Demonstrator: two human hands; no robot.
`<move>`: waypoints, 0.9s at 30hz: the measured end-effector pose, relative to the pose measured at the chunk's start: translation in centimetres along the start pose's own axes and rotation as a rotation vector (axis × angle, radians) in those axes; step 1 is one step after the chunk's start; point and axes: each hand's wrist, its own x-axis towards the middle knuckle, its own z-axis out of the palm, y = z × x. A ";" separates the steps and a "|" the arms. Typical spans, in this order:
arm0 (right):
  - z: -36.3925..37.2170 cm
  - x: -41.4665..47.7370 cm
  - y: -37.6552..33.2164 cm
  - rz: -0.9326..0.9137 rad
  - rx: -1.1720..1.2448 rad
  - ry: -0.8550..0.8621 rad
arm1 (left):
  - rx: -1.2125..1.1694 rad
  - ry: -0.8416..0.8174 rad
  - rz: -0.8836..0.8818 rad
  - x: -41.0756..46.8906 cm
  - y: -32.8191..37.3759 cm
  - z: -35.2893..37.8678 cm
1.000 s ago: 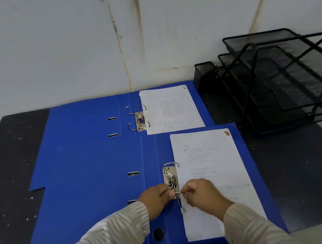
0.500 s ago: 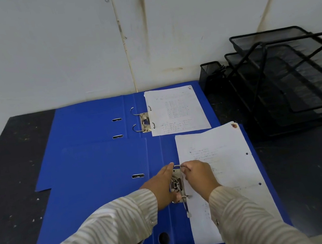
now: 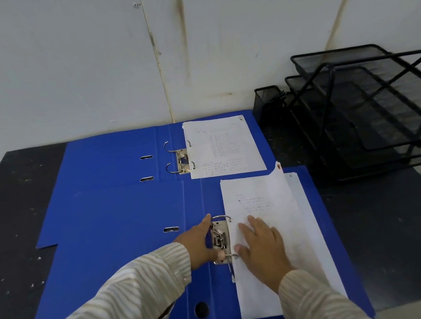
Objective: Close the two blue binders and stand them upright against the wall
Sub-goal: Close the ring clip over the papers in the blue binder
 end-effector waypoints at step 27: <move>1.3 -8.7 2.1 -0.006 -0.205 -0.095 | -0.322 0.762 -0.751 -14.4 -19.0 6.7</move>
